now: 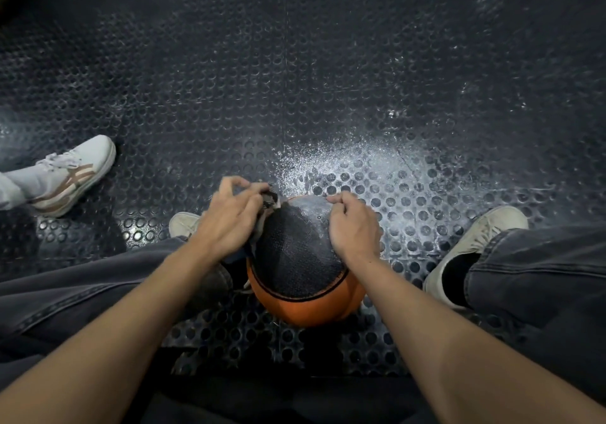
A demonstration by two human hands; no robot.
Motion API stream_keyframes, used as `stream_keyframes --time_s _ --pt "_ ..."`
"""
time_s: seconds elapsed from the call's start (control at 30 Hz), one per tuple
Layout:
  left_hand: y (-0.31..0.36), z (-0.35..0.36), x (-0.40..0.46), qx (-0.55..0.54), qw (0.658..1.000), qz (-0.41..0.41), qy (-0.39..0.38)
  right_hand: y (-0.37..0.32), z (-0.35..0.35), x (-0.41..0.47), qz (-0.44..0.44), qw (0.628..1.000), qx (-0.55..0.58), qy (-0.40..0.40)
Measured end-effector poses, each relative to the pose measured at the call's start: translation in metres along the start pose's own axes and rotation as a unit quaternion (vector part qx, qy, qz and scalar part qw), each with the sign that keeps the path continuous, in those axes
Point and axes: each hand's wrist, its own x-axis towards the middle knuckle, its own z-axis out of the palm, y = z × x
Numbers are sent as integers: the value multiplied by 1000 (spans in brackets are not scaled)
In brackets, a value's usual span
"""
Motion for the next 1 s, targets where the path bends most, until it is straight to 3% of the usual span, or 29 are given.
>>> stream_keyframes --time_s 0.1,0.23,0.4,0.57,0.7,0.83,0.9,1.0 --pt "7 -4 -5 79 997 8 25 -2 -3 1 12 1000 -5 -3" --pt "21 -5 -8 50 995 17 84 -3 -8 -2 20 1000 3 1" --pt "25 17 -26 71 982 176 21 -4 -9 -4 26 1000 -6 6" --pt "9 30 -27 70 970 212 -93 -3 -7 -7 21 1000 -5 13" --pt "4 40 -28 119 963 241 10 1 -8 -6 14 1000 9 -1" --pt "13 44 -16 63 986 131 87 1 -2 -13 0 1000 22 -21" --pt "19 50 -32 77 974 196 89 0 2 -15 3 1000 18 4" --pt "16 49 -52 133 933 333 13 6 2 -10 10 999 37 6"
